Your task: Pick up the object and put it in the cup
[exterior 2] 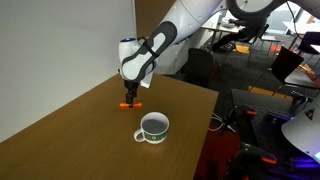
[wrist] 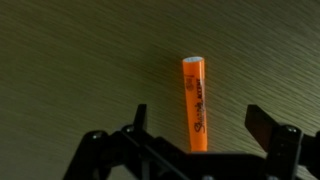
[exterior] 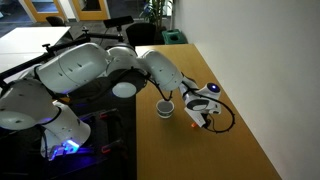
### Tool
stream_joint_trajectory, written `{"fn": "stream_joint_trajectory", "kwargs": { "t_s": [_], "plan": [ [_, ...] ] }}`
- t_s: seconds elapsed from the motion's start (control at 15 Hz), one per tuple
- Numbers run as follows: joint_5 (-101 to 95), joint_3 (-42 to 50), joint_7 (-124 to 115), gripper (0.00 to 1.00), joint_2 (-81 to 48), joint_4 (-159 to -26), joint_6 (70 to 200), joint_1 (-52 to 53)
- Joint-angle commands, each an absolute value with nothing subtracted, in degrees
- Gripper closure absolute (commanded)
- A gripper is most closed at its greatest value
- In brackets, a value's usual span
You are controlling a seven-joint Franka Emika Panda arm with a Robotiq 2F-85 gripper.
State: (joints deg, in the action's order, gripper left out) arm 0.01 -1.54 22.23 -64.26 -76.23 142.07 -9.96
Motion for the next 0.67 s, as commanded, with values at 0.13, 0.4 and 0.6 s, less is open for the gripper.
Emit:
{"fn": "stream_joint_trajectory", "kwargs": {
  "t_s": [0.13, 0.4, 0.6],
  "plan": [
    [-2.5, -2.2, 22.8, 0.26, -66.3, -73.2, 141.1, -9.6],
    [-2.8, -2.3, 22.7, 0.57, -66.6, -72.7, 141.1, -9.6],
    [-2.7, -2.3, 22.7, 0.80, -66.7, -72.3, 141.2, -9.6]
  ]
}}
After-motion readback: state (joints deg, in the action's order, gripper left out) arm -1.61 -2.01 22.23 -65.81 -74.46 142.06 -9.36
